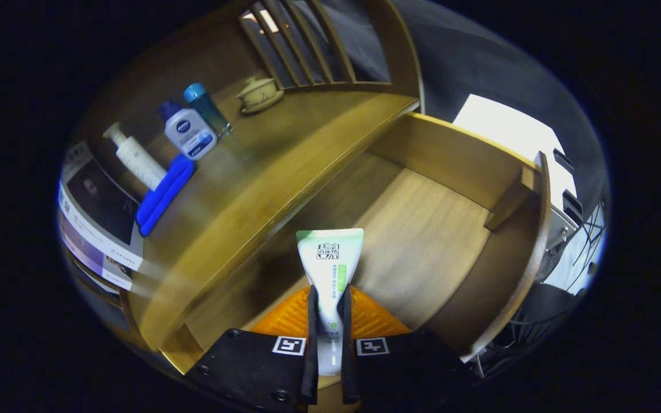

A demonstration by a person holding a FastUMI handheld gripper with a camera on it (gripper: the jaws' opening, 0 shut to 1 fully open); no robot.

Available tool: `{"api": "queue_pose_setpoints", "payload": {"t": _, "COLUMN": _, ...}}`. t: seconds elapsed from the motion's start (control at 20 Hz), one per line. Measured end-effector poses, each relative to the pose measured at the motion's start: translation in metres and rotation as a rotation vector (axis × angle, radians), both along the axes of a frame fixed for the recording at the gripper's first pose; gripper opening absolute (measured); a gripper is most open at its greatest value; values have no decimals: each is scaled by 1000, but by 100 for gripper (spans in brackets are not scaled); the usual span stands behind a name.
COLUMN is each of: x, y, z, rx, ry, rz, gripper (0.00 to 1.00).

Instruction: Pull open the drawer, take out the items inside it, and place them on the countertop above the cabinet.

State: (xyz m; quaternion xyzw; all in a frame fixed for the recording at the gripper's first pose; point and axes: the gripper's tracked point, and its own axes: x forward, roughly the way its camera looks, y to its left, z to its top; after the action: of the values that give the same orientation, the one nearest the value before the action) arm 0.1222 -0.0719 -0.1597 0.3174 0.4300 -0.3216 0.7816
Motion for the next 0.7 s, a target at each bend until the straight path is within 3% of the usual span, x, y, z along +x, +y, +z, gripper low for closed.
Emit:
{"api": "queue_pose_setpoints", "payload": {"t": 0.5, "x": -22, "y": -23, "z": 47, "rx": -47, "ry": -42, "rz": -91, "gripper": 18}}
{"api": "queue_pose_setpoints", "payload": {"t": 0.7, "x": -13, "y": -24, "z": 70, "rx": -86, "ry": -67, "rz": -60, "gripper": 18}}
